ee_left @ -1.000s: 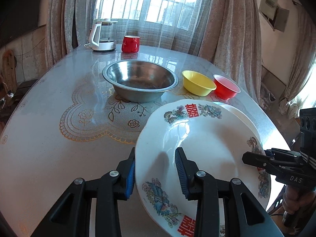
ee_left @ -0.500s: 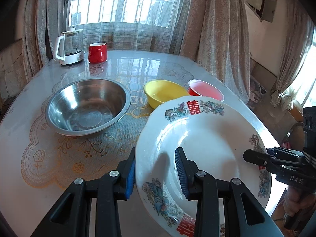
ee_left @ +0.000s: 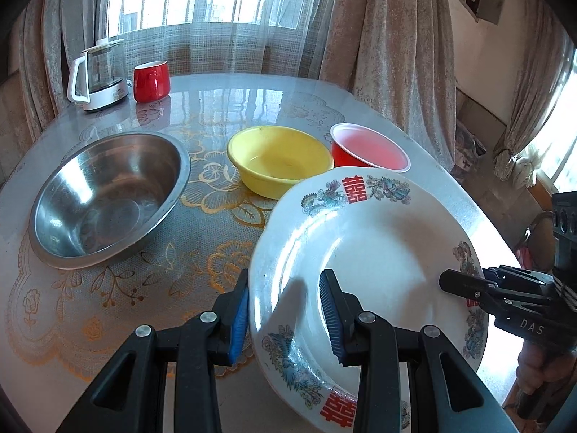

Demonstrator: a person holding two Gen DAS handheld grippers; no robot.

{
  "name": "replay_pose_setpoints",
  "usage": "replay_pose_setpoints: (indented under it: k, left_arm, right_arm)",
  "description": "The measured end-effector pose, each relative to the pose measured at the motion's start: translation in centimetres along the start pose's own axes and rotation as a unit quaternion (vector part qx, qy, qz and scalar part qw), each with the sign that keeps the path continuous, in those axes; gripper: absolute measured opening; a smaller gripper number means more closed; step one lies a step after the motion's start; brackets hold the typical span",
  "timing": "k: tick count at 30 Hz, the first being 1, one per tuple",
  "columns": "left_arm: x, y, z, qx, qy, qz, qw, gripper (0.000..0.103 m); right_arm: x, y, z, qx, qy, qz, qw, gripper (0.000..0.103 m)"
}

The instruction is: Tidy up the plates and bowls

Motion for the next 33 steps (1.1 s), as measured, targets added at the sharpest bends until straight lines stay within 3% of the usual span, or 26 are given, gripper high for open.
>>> replay_pose_setpoints:
  k: [21,33]
  left_arm:
    - [0.4,-0.5,-0.6,-0.001,0.002,0.015,0.9999,0.037]
    - [0.3,1.1,-0.9,-0.034,-0.004,-0.022,0.9992,0.038]
  right_arm:
    - [0.3,-0.5,-1.4,0.007,-0.029,-0.003,1.000,0.026]
    - [0.3,-0.6,-1.2,0.016,-0.028,-0.006,0.999,0.029]
Point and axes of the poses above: each gripper's, at about its wrist camera, not at the fingertips, and y roughly against the way its jaws point, z to its left, x to its underside, the point moved 4 cm from there along -y, roughly the way its jaws point, and after that the axes turned 11 degrees about -x, right-handed, at the moved point
